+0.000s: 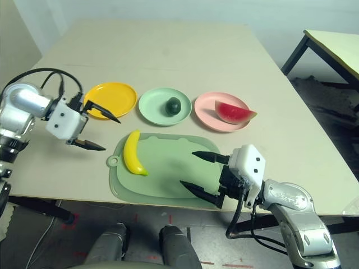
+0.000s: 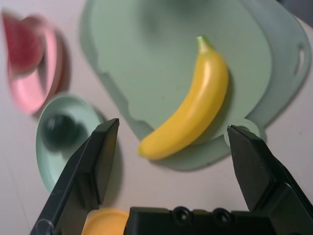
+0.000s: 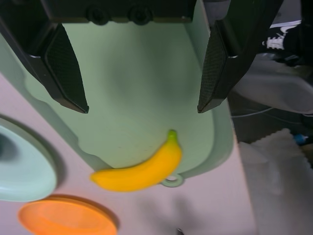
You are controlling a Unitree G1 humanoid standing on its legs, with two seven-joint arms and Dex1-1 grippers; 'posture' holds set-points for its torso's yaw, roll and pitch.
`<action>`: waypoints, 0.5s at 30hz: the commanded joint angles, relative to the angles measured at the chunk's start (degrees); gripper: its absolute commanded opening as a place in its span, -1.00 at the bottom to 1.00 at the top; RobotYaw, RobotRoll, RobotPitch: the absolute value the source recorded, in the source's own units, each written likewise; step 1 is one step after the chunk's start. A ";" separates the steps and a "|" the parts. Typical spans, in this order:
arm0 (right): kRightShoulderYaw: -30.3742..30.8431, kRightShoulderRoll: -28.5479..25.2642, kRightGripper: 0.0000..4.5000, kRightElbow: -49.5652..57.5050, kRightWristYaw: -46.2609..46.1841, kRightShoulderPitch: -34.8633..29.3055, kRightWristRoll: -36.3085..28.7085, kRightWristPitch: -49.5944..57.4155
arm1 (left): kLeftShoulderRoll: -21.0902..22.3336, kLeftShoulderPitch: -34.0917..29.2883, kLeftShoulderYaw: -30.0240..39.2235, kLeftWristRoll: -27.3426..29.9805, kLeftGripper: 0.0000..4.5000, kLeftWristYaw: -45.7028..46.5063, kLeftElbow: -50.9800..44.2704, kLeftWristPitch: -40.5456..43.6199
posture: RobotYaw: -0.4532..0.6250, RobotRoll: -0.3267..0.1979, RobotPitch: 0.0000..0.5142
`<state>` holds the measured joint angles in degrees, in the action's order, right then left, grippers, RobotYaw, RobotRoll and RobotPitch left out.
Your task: Place the fruits into color-matched plates.
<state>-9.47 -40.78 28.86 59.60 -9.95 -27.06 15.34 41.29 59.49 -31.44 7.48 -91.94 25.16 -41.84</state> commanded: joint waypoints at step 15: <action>-2.59 0.35 1.00 8.84 -9.31 -4.78 -6.09 6.71 | -14.02 4.79 -9.80 -19.42 0.43 8.95 29.59 -27.22 | -0.52 0.25 -0.59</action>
<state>-10.28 -40.34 36.57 51.31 -13.96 -32.00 21.36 27.81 64.17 -40.97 -9.06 -84.54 52.71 -68.01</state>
